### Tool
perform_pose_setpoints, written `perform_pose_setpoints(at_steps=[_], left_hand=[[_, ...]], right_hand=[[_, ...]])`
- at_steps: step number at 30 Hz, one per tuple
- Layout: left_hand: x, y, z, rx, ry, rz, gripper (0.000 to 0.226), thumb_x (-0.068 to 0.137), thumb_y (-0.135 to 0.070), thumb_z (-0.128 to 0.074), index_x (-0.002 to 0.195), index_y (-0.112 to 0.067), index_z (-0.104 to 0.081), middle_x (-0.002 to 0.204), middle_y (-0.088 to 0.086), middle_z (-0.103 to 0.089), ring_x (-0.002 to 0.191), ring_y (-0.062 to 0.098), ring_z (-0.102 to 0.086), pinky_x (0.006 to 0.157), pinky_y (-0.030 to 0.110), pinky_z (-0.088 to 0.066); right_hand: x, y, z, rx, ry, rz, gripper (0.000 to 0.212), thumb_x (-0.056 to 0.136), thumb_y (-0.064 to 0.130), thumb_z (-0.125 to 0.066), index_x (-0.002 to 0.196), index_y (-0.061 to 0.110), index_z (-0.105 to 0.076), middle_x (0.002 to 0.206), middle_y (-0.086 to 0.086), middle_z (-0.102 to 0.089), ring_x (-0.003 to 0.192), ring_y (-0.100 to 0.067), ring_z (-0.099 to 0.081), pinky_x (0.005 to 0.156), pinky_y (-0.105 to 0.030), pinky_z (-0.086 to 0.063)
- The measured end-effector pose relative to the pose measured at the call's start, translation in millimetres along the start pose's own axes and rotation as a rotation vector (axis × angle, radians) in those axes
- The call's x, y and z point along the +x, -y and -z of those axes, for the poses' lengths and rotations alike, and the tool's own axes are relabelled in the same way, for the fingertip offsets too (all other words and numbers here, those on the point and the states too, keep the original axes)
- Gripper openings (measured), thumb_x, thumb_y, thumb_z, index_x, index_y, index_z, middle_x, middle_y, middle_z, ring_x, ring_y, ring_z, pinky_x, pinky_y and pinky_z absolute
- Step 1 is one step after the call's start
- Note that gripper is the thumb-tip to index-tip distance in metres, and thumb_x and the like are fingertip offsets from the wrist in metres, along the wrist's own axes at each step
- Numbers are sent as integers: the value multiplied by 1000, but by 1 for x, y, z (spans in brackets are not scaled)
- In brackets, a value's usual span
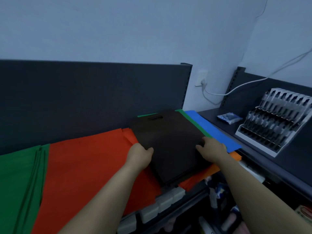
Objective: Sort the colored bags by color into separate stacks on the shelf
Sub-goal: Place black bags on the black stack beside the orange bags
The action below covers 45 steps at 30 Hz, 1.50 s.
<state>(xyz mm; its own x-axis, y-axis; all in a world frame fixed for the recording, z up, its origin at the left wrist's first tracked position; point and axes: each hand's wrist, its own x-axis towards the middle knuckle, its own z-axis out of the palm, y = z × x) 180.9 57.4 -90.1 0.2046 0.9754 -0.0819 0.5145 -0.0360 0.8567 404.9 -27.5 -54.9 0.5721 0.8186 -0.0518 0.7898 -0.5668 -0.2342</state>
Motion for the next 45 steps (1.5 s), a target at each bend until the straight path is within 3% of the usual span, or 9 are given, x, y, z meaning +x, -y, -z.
perform_pose_setpoints(at_steps=[3,6,15,22,28,32,37,41,45], left_hand=[[7,-1,-4,-14,-54,43,34,90,-28,-62,106,2,-62,107,16,-65,105,35,-60,80,32,-46],[15,5,-4,-80,-98,65,23,86,-27,-66,90,-4,-64,93,9,-67,96,33,-63,76,32,-48],[19,14,8,-89,-170,86,34,76,-25,-76,102,-5,-68,105,11,-70,96,30,-65,82,38,-53],[10,19,23,-68,-186,76,28,74,-14,-77,98,-10,-63,103,8,-69,97,29,-64,79,32,-50],[1,22,40,-73,-247,94,17,78,-7,-67,92,-10,-57,95,10,-64,91,31,-62,72,31,-46],[-9,21,36,-239,-134,123,20,80,-7,-71,95,-10,-58,99,11,-66,90,28,-63,77,33,-52],[-14,25,36,-159,-155,109,19,78,-5,-72,94,-8,-61,101,13,-68,93,28,-65,79,33,-52],[-18,25,39,-230,-165,128,30,78,-7,-74,102,-8,-58,101,7,-63,91,25,-61,74,29,-46],[-20,28,43,-176,-196,135,31,75,-4,-76,99,-11,-56,96,5,-61,92,27,-61,76,31,-47]], right_hand=[[9,-4,0,35,-5,7,38,93,44,-51,115,14,-54,115,-7,-59,104,-27,-55,96,-44,-44],[13,-6,4,76,-48,18,42,90,44,-56,119,13,-54,114,-6,-60,106,-26,-55,94,-41,-44],[14,8,-7,206,-34,102,52,88,38,-63,133,13,-51,122,-4,-60,112,-24,-56,97,-40,-45],[8,5,-8,277,9,69,47,93,13,-47,140,9,-41,136,-8,-52,123,-28,-49,98,-34,-41],[8,2,-9,405,75,33,57,91,-1,-39,147,8,-31,147,-9,-42,131,-27,-42,105,-34,-38],[8,5,-8,581,54,-38,48,95,4,-45,142,7,-40,143,-11,-46,129,-28,-44,105,-34,-36],[9,1,-16,557,40,-87,61,87,-1,-36,146,15,-32,145,-10,-43,130,-32,-41,107,-43,-39],[7,3,-14,718,84,-74,58,90,-6,-29,144,13,-36,129,-5,-58,95,-21,-56,74,-29,-47],[2,6,-15,729,135,-31,63,87,-11,-27,143,16,-37,126,-1,-61,95,-19,-56,71,-26,-46]])
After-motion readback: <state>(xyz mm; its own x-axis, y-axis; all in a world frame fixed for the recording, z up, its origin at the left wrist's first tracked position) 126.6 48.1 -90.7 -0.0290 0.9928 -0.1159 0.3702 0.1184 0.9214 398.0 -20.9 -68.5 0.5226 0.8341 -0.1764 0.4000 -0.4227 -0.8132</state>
